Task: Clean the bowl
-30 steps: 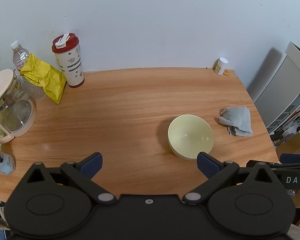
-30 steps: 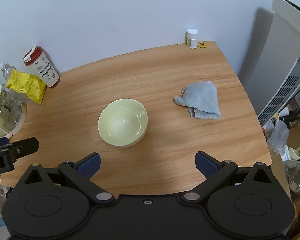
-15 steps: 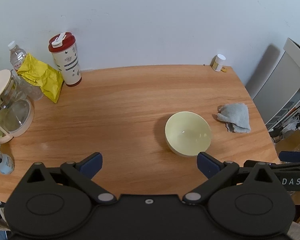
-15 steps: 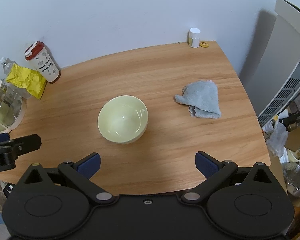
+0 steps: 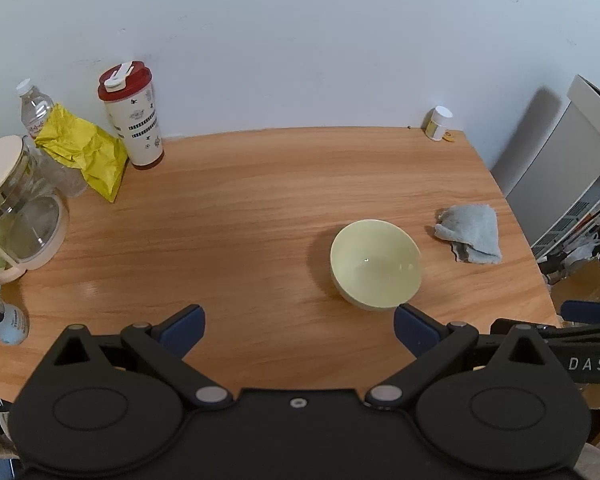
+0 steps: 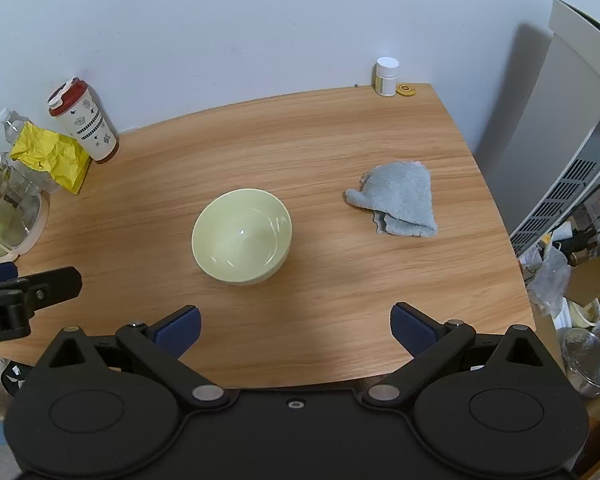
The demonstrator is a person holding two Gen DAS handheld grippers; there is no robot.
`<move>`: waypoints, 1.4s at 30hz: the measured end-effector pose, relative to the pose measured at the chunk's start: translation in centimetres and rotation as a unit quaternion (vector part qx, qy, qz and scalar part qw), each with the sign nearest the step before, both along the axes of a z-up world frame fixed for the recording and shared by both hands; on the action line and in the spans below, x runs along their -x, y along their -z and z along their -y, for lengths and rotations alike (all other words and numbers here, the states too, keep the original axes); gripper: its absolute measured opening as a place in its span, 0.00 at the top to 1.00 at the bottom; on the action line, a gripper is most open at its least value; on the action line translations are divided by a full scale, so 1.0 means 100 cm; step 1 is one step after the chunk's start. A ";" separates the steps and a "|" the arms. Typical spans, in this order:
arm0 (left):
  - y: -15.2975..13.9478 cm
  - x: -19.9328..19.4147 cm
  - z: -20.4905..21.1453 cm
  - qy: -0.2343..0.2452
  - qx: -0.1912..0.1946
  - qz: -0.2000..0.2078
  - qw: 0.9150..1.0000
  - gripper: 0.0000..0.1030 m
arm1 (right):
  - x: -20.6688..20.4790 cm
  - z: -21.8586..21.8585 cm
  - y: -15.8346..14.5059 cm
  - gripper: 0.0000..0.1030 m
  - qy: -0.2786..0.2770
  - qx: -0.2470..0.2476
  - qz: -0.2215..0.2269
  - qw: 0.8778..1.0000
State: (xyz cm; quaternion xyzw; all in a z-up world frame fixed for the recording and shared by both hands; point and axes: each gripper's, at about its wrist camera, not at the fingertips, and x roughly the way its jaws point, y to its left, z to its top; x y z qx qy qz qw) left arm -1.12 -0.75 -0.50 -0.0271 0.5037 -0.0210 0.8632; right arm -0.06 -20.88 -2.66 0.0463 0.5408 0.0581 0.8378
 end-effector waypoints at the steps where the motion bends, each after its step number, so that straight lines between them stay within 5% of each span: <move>1: 0.000 0.000 0.000 0.000 0.001 -0.001 1.000 0.00 | 0.000 -0.001 0.000 0.01 -0.003 0.000 0.000 1.000; 15: -0.001 -0.004 0.001 -0.010 -0.010 -0.005 1.000 0.00 | -0.006 0.009 0.003 0.01 0.000 -0.007 -0.017 1.000; 25: 0.014 -0.019 -0.013 -0.034 0.025 -0.036 0.998 0.00 | -0.011 0.014 0.012 0.01 -0.017 -0.018 -0.007 1.000; 35: 0.036 -0.042 -0.004 -0.042 0.024 -0.042 0.998 0.00 | -0.037 0.027 0.033 0.01 -0.031 0.028 0.020 0.999; 42: 0.048 -0.068 0.014 -0.073 0.042 -0.025 0.996 0.00 | -0.074 0.065 0.055 0.01 -0.005 -0.007 -0.016 1.000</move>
